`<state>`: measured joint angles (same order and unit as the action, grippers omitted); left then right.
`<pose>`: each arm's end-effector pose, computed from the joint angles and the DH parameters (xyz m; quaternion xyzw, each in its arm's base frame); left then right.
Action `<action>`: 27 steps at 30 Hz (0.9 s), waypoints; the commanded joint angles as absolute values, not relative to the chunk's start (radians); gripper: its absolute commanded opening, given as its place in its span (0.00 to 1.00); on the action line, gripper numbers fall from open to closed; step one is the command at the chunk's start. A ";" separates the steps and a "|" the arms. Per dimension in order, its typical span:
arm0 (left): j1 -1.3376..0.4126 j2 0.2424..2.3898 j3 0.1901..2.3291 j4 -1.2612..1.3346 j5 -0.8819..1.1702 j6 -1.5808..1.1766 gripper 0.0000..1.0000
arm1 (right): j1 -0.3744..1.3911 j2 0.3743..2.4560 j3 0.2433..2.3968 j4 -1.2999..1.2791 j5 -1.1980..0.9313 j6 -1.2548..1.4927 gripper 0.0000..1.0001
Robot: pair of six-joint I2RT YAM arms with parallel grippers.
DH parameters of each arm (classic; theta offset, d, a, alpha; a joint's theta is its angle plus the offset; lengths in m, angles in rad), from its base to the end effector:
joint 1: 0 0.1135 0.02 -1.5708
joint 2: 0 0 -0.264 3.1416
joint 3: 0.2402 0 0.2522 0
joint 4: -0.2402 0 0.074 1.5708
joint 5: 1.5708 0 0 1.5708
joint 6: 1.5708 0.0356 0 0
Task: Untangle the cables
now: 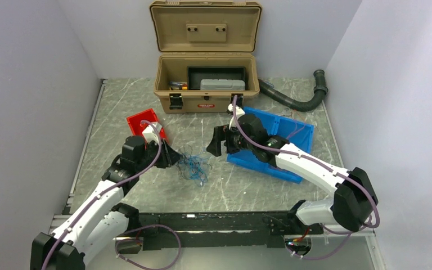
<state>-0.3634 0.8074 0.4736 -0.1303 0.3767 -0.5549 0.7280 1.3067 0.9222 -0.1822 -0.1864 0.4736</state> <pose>0.1677 -0.0778 0.2327 0.0181 0.8413 -0.3716 0.3922 0.2140 0.1996 0.2736 -0.1551 0.8601 0.3381 0.3491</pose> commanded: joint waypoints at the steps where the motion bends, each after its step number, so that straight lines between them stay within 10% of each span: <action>1: -0.365 0.762 0.510 -0.180 0.333 -0.572 0.59 | 0.754 1.329 0.898 -0.057 -0.191 0.509 0.92; 3: -0.364 0.743 0.518 -0.208 0.320 -0.578 0.88 | 0.780 1.359 0.908 -0.057 -0.161 0.504 0.86; 6: -0.365 0.706 0.511 -0.229 0.299 -0.587 0.99 | 0.846 1.436 0.964 -0.111 -0.072 0.474 0.82; 20: -0.365 0.751 0.487 -0.276 0.295 -0.585 0.89 | 0.968 1.628 1.042 -0.127 -0.106 0.461 0.72; 27: -0.366 0.812 0.466 -0.261 0.331 -0.591 0.82 | 0.968 1.577 0.990 -0.091 -0.220 0.553 0.46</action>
<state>-0.3634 0.7921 0.4770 -0.2970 0.2970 -0.5739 0.9657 1.6341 1.0180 -0.1524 -0.1402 0.4850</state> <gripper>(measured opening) 0.838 0.525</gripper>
